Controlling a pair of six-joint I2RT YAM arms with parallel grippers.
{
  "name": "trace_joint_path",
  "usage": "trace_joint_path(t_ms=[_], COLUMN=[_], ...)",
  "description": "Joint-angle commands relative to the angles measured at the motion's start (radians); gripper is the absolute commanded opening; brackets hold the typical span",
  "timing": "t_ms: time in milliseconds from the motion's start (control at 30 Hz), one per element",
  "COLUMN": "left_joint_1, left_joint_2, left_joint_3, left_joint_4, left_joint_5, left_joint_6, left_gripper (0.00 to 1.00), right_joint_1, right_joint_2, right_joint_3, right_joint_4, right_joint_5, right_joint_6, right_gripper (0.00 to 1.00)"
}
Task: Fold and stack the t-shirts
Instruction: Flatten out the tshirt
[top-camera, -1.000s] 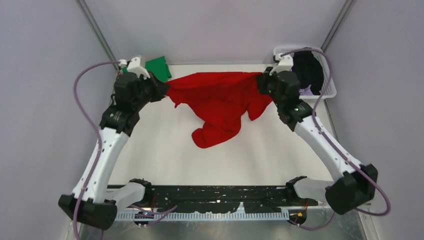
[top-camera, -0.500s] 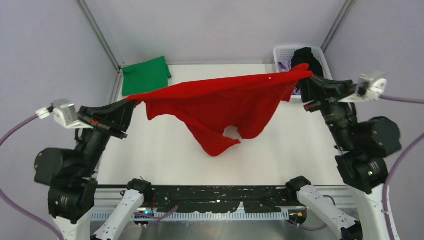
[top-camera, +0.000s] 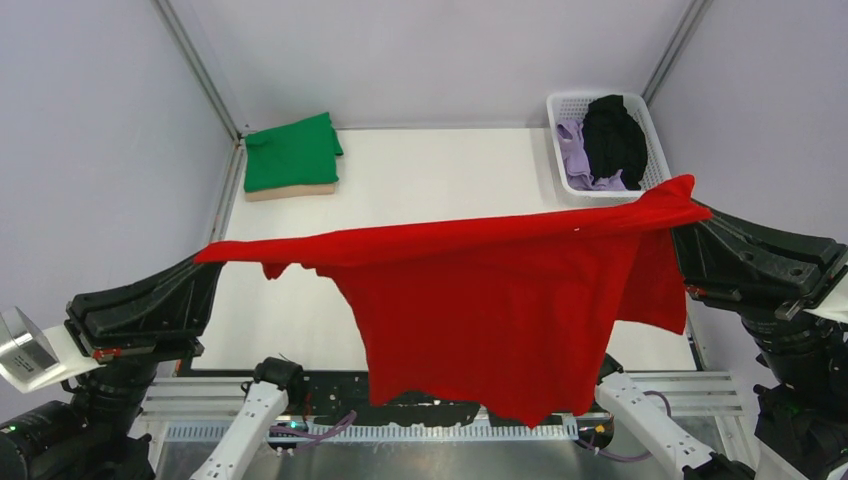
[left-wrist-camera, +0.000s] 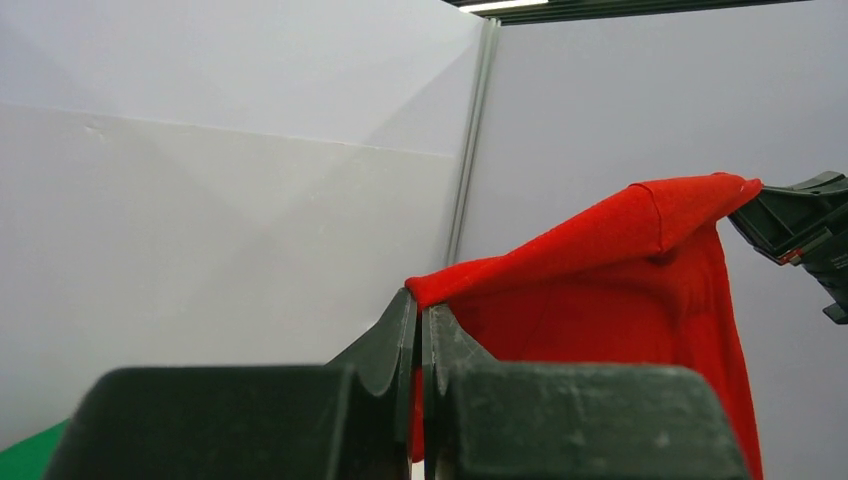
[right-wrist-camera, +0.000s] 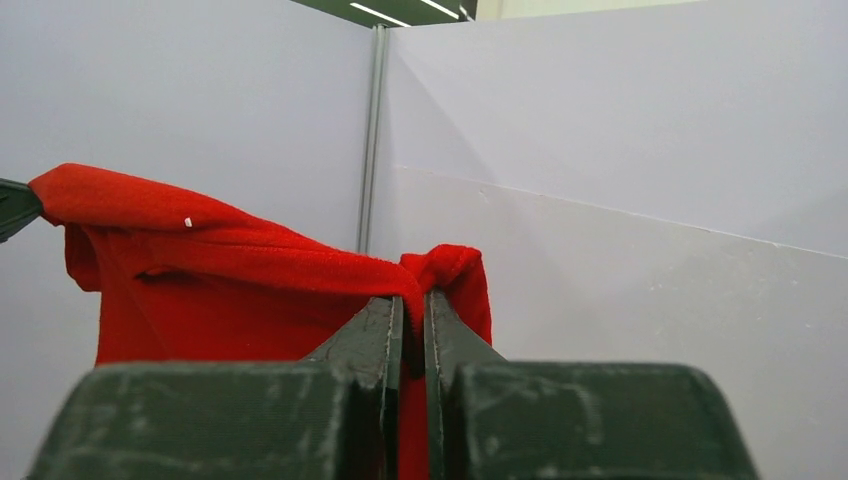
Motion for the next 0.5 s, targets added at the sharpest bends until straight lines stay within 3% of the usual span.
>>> trace_joint_path(t_ms=[0,133,267,400,467], left_joint_1=[0.009,0.009,0.009,0.022,0.041], left_joint_2=[0.019,0.115,0.288,0.594,0.82], left_joint_3=[-0.006,-0.057,-0.123,-0.132,-0.095], left_joint_4=[0.023,0.036,0.06,0.085,0.077], left_joint_5=[-0.123,-0.244,-0.458,-0.685,-0.748], left_joint_6=[0.023,0.038,0.062,0.101,0.088], left_gripper=[0.0,0.0,0.0,0.0,0.0], right_joint_1=[-0.013,-0.013,-0.012,-0.012,-0.014], right_joint_2=[0.013,0.071,0.165,0.344,0.438], right_joint_3=[0.041,-0.003,-0.089,-0.167,-0.22], right_joint_4=[0.041,0.028,0.015,-0.041,-0.059], right_joint_5=[0.115,0.218,0.454,0.675,0.704], right_joint_6=[-0.04,-0.054,-0.052,-0.01,0.021], right_gripper=[0.05,0.05,0.05,0.05,0.05])
